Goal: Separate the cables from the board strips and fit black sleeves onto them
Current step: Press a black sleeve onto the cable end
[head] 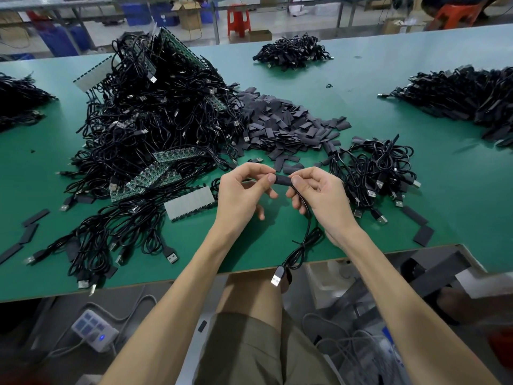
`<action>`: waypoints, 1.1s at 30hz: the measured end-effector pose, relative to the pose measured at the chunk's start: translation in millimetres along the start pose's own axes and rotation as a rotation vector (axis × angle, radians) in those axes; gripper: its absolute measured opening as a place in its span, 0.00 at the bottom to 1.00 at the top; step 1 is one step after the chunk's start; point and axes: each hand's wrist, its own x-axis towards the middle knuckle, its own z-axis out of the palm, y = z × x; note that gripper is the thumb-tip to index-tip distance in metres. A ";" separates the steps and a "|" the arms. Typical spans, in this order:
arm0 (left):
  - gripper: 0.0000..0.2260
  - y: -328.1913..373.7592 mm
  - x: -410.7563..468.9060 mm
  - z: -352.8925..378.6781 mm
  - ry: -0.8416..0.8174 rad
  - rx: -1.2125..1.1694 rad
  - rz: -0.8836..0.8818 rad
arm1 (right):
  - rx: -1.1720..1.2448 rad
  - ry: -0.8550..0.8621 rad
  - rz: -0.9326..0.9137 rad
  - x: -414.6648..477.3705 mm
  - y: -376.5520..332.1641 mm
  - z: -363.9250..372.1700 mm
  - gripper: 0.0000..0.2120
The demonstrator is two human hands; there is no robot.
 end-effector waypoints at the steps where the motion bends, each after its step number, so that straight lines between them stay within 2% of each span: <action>1: 0.02 0.6 0.4 0.0 0.035 -0.006 0.010 | 0.002 -0.006 -0.005 0.1 -0.2 1.0 0.03; 5: 0.02 2.4 1.7 -0.8 0.192 -0.060 0.015 | -0.064 -0.046 -0.001 0.5 0.1 2.0 0.05; 10: 0.10 4.7 3.7 -0.4 0.229 -0.146 0.041 | -0.197 -0.119 0.003 0.2 1.1 2.5 0.06; 14: 0.15 7.3 3.5 4.4 0.144 -0.175 -0.005 | -0.100 -0.077 0.027 -0.8 -2.4 1.7 0.08; 17: 0.12 4.6 3.5 5.5 0.072 -0.041 -0.001 | -0.044 -0.024 0.036 0.5 -3.4 1.4 0.08; 22: 0.07 1.6 -0.7 10.0 -0.140 0.236 0.061 | -0.007 0.036 0.010 1.7 -4.1 0.8 0.09; 28: 0.13 -0.3 -5.9 16.0 -0.322 0.507 0.077 | 0.052 0.140 -0.042 1.9 -3.3 -1.1 0.08; 33: 0.21 4.3 -8.1 16.0 -0.452 0.438 -0.048 | 0.110 0.169 -0.067 0.8 -4.0 -0.1 0.06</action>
